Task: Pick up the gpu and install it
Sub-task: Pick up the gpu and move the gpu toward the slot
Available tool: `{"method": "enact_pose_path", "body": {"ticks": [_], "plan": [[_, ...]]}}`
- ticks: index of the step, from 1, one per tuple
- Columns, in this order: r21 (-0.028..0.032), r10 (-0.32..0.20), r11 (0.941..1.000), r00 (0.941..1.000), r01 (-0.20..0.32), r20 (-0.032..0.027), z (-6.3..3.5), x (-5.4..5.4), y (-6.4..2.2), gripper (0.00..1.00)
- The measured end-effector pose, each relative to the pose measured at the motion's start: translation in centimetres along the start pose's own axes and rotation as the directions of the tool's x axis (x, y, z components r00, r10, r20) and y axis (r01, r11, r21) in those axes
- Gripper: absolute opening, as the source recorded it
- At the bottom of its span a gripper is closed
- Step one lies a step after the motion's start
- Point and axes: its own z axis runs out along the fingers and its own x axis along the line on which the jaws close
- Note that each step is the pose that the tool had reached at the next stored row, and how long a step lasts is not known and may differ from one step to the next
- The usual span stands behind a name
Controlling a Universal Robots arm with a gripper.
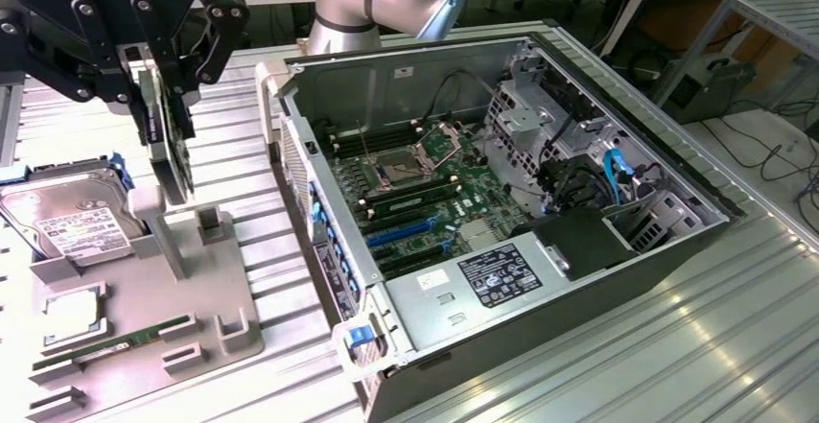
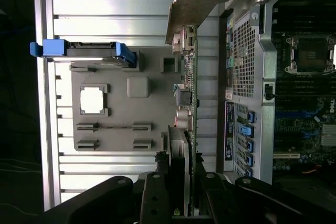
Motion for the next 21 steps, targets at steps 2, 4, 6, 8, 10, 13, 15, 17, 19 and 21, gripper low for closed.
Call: {"method": "enact_pose_path", "body": {"ticks": [2,4,6,8,10,13,15,17,19,21], "plan": [[0.0001,0.000,1.0000,1.0000,0.000,-0.0001,-0.01,0.0,0.00,0.27],[0.0002,0.000,1.0000,1.0000,0.000,-0.0002,-0.01,0.0,0.00,0.27],[0.0002,0.000,1.0000,1.0000,0.000,-0.0003,-0.02,-0.1,0.00,0.27],[0.0001,0.000,1.0000,1.0000,0.000,-0.0001,0.00,-0.2,0.00,0.27],[0.0000,0.000,1.0000,1.0000,0.000,-0.0001,0.00,-0.4,0.00,0.27],[0.0001,0.000,1.0000,1.0000,0.000,-0.0001,0.00,-0.7,0.00,0.27],[0.0000,0.000,1.0000,1.0000,0.000,-0.0001,0.01,-0.9,0.00,0.27],[0.0000,0.000,1.0000,1.0000,0.000,0.0000,0.01,-1.0,0.00,0.27],[0.0001,0.000,1.0000,1.0000,0.000,-0.0001,0.01,-1.1,0.00,0.27],[0.0001,0.000,1.0000,1.0000,0.000,-0.0001,0.02,-1.3,0.00,0.27]]}}
